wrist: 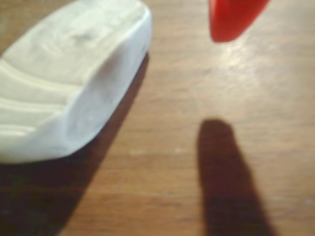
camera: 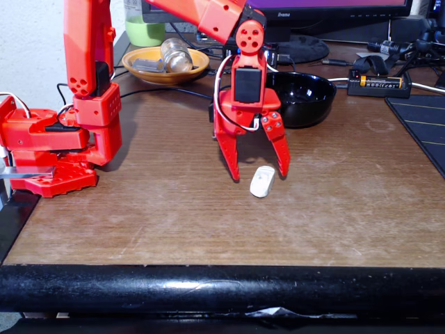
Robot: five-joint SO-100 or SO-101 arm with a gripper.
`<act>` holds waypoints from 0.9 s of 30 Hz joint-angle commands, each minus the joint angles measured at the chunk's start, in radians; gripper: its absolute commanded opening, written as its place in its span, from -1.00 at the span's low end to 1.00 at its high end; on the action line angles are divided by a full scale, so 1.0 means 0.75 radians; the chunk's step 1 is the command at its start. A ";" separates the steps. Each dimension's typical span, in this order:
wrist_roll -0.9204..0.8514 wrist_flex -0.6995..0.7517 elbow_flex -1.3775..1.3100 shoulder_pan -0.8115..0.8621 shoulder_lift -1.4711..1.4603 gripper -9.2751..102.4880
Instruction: Ramasse la gomme et mets-la dans le bol.
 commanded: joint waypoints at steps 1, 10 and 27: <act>0.004 -0.025 -0.014 0.000 0.014 -0.34; 0.014 -0.076 0.025 0.002 -0.049 -0.34; 0.000 -0.117 0.057 0.031 -0.070 -0.65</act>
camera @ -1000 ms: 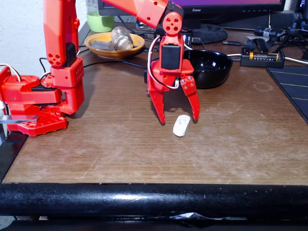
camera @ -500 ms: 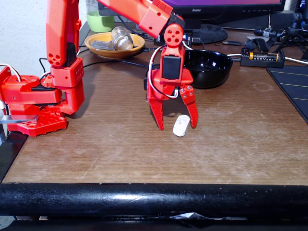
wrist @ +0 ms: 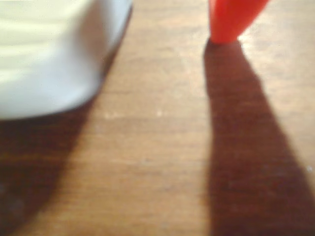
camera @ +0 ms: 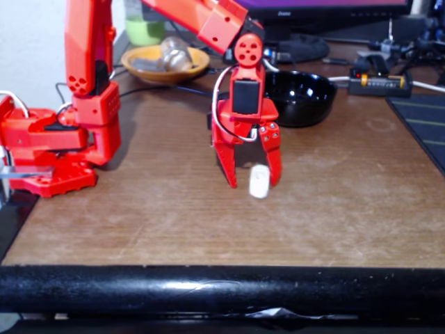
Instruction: Ramasse la gomme et mets-la dans le bol.
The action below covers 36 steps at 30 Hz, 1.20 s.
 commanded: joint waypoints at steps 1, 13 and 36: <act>-0.010 -0.022 -0.008 0.020 0.000 -0.73; -0.047 0.045 0.049 0.027 0.217 -0.94; 0.139 0.595 0.227 -0.877 1.329 -0.94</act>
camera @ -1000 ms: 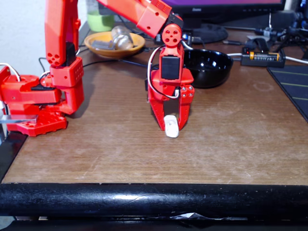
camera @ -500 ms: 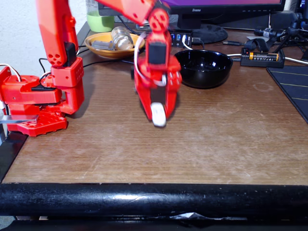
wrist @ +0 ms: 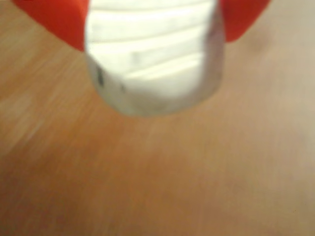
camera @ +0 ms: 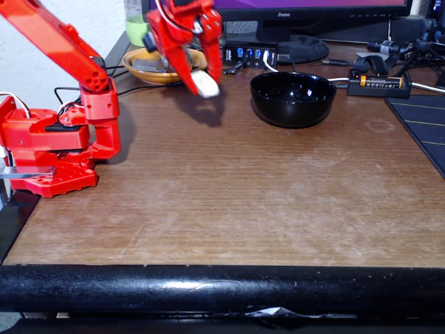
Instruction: Ramasse la gomme et mets-la dans le bol.
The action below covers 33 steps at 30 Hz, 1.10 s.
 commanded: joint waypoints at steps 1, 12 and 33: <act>0.035 0.002 -0.029 -0.186 0.112 -0.94; 0.029 -0.192 -0.188 -0.143 -0.160 -0.93; 0.172 -0.239 -0.902 -0.151 -0.916 -0.92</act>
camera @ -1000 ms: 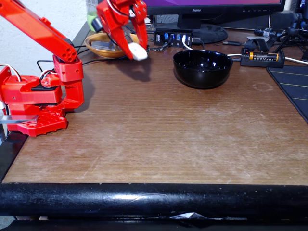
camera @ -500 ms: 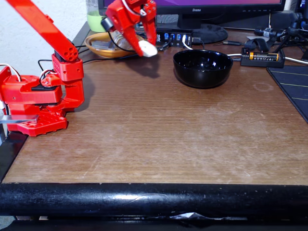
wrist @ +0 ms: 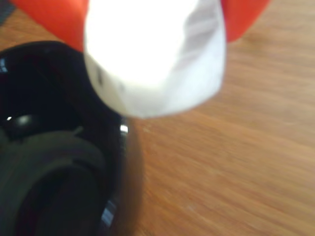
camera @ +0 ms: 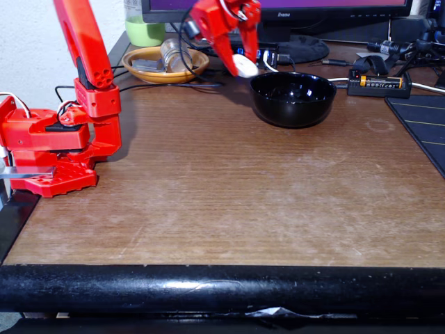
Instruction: Ramasse la gomme et mets-la dans le bol.
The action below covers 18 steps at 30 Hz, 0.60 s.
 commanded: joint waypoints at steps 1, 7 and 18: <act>0.006 -0.010 -0.219 -0.006 -0.022 -0.92; 0.022 -0.008 -0.356 -0.082 -0.033 -0.92; 0.098 -0.151 -0.417 -0.008 -0.194 -0.92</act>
